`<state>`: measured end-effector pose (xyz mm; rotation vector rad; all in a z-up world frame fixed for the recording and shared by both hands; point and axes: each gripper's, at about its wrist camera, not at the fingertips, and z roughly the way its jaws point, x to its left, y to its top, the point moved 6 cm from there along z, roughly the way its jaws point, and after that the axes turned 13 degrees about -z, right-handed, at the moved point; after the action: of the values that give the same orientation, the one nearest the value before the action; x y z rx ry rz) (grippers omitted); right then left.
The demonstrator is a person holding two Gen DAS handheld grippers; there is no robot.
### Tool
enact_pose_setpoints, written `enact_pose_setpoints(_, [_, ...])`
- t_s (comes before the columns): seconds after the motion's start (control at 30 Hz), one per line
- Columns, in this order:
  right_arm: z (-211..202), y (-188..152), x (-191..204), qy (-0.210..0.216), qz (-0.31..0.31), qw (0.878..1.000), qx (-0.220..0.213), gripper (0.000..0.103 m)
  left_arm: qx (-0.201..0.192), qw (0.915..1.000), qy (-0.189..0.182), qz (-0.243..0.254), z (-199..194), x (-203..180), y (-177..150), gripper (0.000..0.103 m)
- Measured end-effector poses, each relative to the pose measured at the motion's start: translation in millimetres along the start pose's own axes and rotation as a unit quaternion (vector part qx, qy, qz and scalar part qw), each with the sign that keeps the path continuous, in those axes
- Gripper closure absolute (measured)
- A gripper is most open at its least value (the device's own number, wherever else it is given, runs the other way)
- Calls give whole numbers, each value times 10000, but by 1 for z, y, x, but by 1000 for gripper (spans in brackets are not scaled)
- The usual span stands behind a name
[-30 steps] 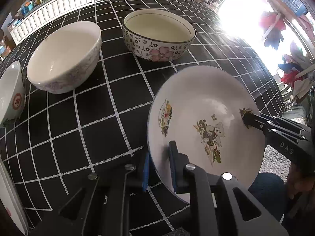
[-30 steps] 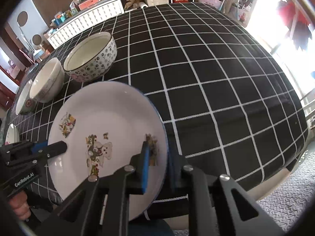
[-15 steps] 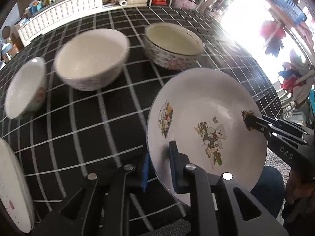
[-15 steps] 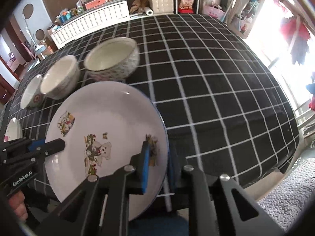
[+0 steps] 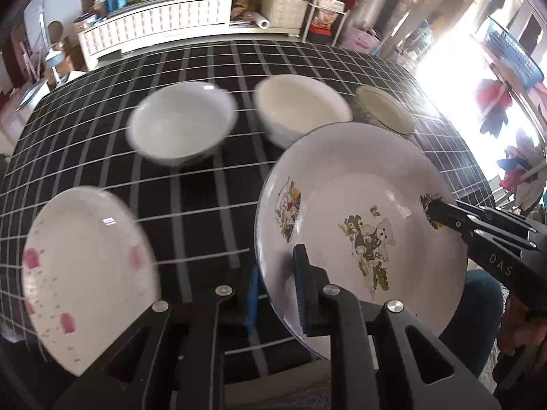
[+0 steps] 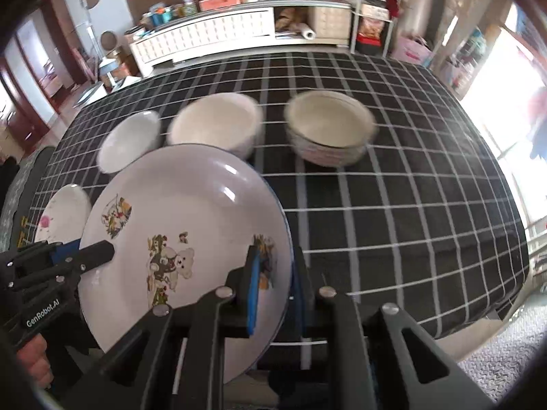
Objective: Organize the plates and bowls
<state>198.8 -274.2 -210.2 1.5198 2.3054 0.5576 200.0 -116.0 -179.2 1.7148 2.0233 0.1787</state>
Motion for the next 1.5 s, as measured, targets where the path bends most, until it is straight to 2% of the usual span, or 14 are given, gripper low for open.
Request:
enact_pose_setpoints(0.1, [3, 10, 28, 101, -156, 9998, -48, 82, -79, 9998, 61, -195, -19, 39, -2, 87])
enact_pose_setpoints(0.5, [14, 35, 145, 529, -763, 9957, 6, 82, -266, 9953, 454, -816, -58, 152, -16, 87])
enact_pose_setpoints(0.73, [28, 46, 188, 607, -1029, 9928, 113, 82, -233, 9926, 594, -1035, -68, 199, -23, 87])
enact_pose_setpoints(0.93, [41, 51, 212, 636, -1084, 9917, 254, 82, -183, 9913, 682, -1110, -67, 225, -22, 87])
enact_pose_setpoints(1.5, [71, 62, 232, 532, -1188, 9898, 584, 81, -26, 9904, 658, -1218, -51, 247, -9, 87])
